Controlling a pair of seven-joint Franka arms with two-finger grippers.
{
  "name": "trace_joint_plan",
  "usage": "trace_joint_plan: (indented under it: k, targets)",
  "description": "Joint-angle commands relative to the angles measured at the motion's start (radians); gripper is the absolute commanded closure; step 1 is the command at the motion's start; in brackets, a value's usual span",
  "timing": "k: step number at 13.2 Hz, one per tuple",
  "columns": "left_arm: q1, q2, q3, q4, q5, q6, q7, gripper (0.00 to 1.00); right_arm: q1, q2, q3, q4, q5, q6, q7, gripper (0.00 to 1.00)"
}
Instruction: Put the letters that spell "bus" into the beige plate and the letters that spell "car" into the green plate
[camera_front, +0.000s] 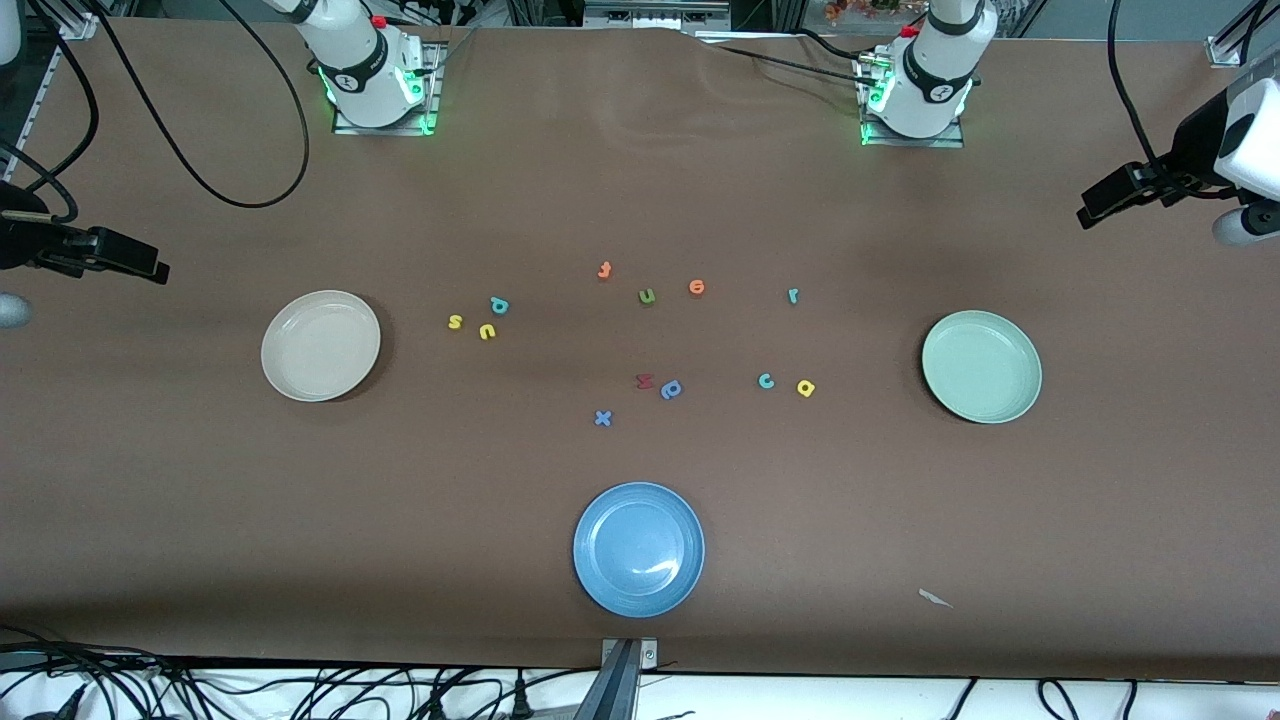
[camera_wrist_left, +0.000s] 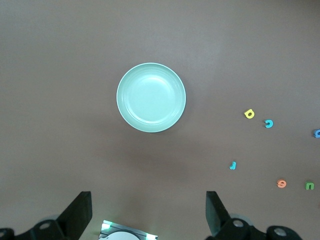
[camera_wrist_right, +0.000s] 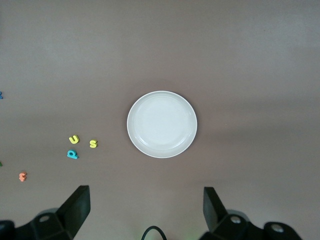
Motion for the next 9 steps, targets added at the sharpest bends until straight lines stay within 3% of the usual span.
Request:
trace_joint_plan:
  k: [1,5,9]
  targets:
    - [0.000,0.013,0.002,0.033,-0.017,-0.026,-0.006,0.00,0.000,-0.010,-0.004,0.002,0.004,-0.009,-0.017,0.00]
    - [0.000,0.013,0.002,0.033,-0.017,-0.026,-0.006,0.00,0.002,-0.007,-0.001,0.002,0.013,0.000,-0.007,0.00]
    - [0.000,0.013,0.002,0.033,-0.017,-0.026,-0.006,0.00,0.121,0.045,0.007,0.007,0.016,0.015,0.116,0.00]
